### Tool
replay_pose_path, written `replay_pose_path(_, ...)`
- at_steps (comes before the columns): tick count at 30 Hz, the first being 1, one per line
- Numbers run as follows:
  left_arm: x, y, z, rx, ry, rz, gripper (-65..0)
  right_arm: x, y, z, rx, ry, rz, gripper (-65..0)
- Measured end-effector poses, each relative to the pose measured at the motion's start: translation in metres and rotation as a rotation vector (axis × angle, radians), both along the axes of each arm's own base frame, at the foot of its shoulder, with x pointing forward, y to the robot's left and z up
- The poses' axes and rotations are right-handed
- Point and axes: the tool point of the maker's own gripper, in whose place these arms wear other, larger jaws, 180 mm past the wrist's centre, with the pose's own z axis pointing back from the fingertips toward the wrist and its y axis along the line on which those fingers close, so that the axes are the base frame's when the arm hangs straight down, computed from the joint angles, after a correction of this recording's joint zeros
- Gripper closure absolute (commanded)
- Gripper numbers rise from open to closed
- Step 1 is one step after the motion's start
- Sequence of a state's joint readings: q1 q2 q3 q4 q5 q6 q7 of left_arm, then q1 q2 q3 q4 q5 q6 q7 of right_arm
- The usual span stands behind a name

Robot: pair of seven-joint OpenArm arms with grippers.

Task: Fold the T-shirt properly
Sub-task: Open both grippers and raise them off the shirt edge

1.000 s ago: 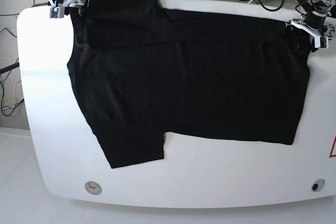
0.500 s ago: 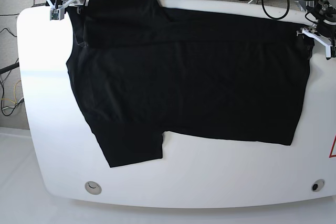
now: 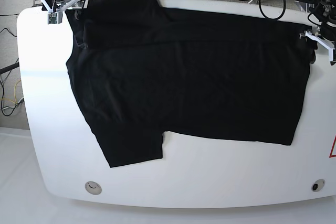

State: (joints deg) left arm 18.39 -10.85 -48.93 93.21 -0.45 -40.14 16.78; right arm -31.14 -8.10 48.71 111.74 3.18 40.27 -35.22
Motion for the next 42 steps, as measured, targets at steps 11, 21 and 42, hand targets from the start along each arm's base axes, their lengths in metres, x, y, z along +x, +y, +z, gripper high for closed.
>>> replay_pose_path(11, 0.014, -0.005, 0.033, 0.074, -0.03, -0.019, -42.0, 0.028, -0.001, 0.019, -0.029, -0.082, 0.016, -43.1)
replay_pose_path(21, 0.024, -0.004, 0.041, 0.083, -0.039, -0.014, -42.0, 0.034, -0.007, 0.024, -0.053, -0.088, 0.035, -43.5)
replay_pose_path(42, 0.086, -0.041, 0.07, 0.068, -0.16, -0.128, -42.0, 0.152, 0.009, 0.078, -0.094, -0.28, 0.181, -43.7)
